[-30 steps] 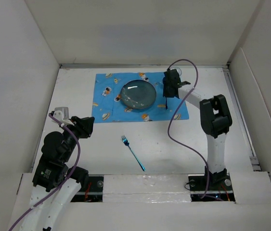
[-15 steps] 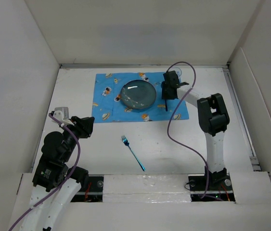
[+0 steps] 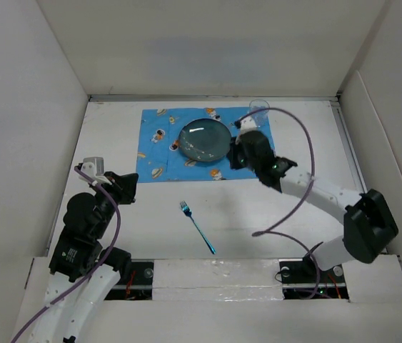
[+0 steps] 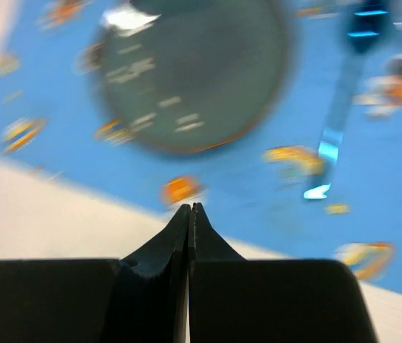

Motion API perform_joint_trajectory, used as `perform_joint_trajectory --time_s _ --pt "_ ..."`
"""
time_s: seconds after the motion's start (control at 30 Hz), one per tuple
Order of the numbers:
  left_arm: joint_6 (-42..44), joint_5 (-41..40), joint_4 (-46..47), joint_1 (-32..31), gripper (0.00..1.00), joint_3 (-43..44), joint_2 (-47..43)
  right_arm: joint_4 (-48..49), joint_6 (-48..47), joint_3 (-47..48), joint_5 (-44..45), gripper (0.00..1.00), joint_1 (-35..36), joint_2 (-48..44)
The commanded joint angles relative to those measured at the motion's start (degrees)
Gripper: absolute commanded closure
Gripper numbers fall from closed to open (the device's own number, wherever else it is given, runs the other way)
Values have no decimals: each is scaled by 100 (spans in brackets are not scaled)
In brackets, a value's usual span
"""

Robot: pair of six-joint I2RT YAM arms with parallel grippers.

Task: Set the dinner table for one person

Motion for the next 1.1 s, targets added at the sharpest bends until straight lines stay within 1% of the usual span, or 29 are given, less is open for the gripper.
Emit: perform_joint_trajectory --time_s 0.0,0.03,0.07,0.1,0.13,0.17,0.2,0.23,0.27,0.33,0.37,0.4,0.5,0.53,0.6,0.63,0.67,0.77,0.8,0.83,0.9,0.93,0.97,1.0,1.03,1.07 --pt "42 66 305 -32 100 3 110 1048 151 -1078 -195 100 1101 -264" --pt "42 75 296 -32 100 -6 136 996 196 -1167 -168 100 1661 -230" --pt "42 84 304 -32 100 -6 154 795 257 -1203 -98 99 1962 -177" --pt "42 92 305 -32 100 -6 145 759 423 -1299 233 93 2261 -64" --pt "42 84 296 -32 97 -6 137 697 520 -1317 436 75 2821 16" --pt "33 75 304 -32 87 -6 137 409 652 -1300 813 68 3053 112" --pt "24 49 296 -32 81 -6 163 293 932 -1265 903 64 3229 235" --pt "15 40 287 -32 77 -15 163 214 1048 -1186 948 57 3362 506" --pt "15 40 278 -32 72 -15 154 126 1145 -1142 957 56 3572 648" --pt "15 40 296 -32 71 -15 128 108 1294 -1037 1062 55 3766 1025" --pt "15 40 296 -32 70 -15 145 3 1338 -984 1245 55 3915 1114" --pt "15 22 278 -32 70 -6 180 -67 1487 -905 1334 55 3917 1263" --pt "15 57 287 -32 70 -23 137 46 1523 -904 1370 55 3969 1413" --pt "15 40 296 -32 70 -15 119 29 1567 -887 1405 67 3969 1466" --pt "15 13 287 -32 70 -15 154 -103 1672 -781 1545 82 3969 1607" --pt "7 13 278 -32 70 -15 154 -112 1690 -746 1572 95 3969 1642" --pt "6 31 278 -32 69 -6 128 -103 1690 -668 1581 100 3969 1695" --pt "-2 -13 278 -32 67 -6 31 -383 1655 -369 1756 100 3969 1678" --pt "-20 -65 269 -32 66 -6 66 -454 1612 -46 1939 100 3969 1582" --pt "-37 -83 261 -32 64 -6 92 -490 1568 123 2002 100 3847 1537" --pt "-99 -153 243 -32 57 -15 66 -341 1297 500 1863 100 3636 1493" --pt "-160 -293 226 -32 51 -6 -21 -341 1069 1564 1723 100 3287 1858" --pt "-187 -416 173 -32 50 3 -30 -549 1023 1914 1678 100 3058 2027" --pt "-213 -417 173 -32 50 3 -30 -551 1022 1917 1678 100 3055 2029" --pt "-231 -461 155 -32 50 -6 -39 -612 1005 2561 1660 100 2951 2412" --pt "-248 -470 155 -32 49 -6 -83 -630 1005 2863 1651 100 2863 2625"
